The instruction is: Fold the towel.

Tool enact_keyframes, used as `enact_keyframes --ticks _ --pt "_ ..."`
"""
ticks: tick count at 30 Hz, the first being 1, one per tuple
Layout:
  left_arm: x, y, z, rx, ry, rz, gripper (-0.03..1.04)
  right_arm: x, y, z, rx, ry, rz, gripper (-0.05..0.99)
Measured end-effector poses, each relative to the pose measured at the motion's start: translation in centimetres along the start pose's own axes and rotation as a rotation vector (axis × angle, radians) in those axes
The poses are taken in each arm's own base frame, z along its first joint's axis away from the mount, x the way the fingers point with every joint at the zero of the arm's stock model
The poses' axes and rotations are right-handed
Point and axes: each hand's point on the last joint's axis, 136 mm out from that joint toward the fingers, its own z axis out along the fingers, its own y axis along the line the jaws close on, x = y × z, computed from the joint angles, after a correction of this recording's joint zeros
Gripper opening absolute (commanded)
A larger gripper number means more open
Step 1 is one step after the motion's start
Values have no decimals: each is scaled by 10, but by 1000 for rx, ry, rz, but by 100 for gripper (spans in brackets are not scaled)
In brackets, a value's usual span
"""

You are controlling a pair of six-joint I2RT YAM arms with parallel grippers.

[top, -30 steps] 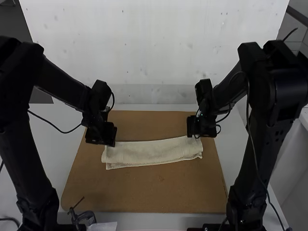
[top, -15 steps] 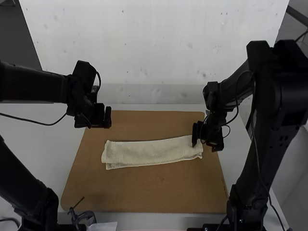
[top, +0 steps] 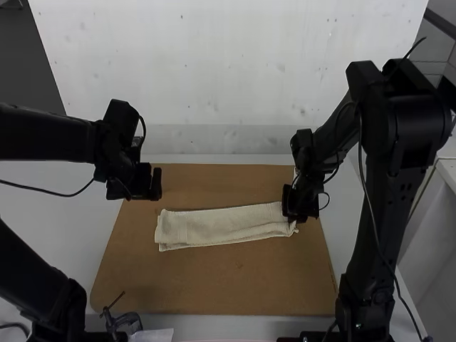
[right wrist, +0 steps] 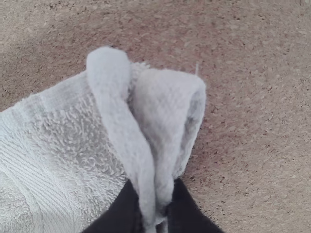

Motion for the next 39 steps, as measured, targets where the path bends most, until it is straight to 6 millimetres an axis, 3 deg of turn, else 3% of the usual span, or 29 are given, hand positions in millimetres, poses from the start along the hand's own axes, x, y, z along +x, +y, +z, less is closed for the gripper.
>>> enact_keyframes --ticks 6,9,16,22,26,31,35,39 --pt "-2 3 -6 -1 -24 0 101 3 -3 -3 8 14 -1 1" --pt "-3 3 -12 2 -43 -1 100 4 -15 -10 16 19 12 1" --pt "-5 3 -21 6 -69 -1 100 -20 -88 -45 71 -84 108 1" --pt "-2 -1 -21 13 -61 10 100 -19 -146 -56 124 -105 173 1" --pt "-2 -2 -21 14 -59 14 100 -20 -163 -63 142 -105 179 1" --pt "-1 -2 -21 14 -58 14 100 -15 -144 -65 129 -70 127 1" --pt "1 -2 -20 13 -54 14 100 -26 -80 -73 93 -108 0 1" --pt "9 6 -20 0 -45 -4 99 -16 -3 -71 53 -99 -152 1"
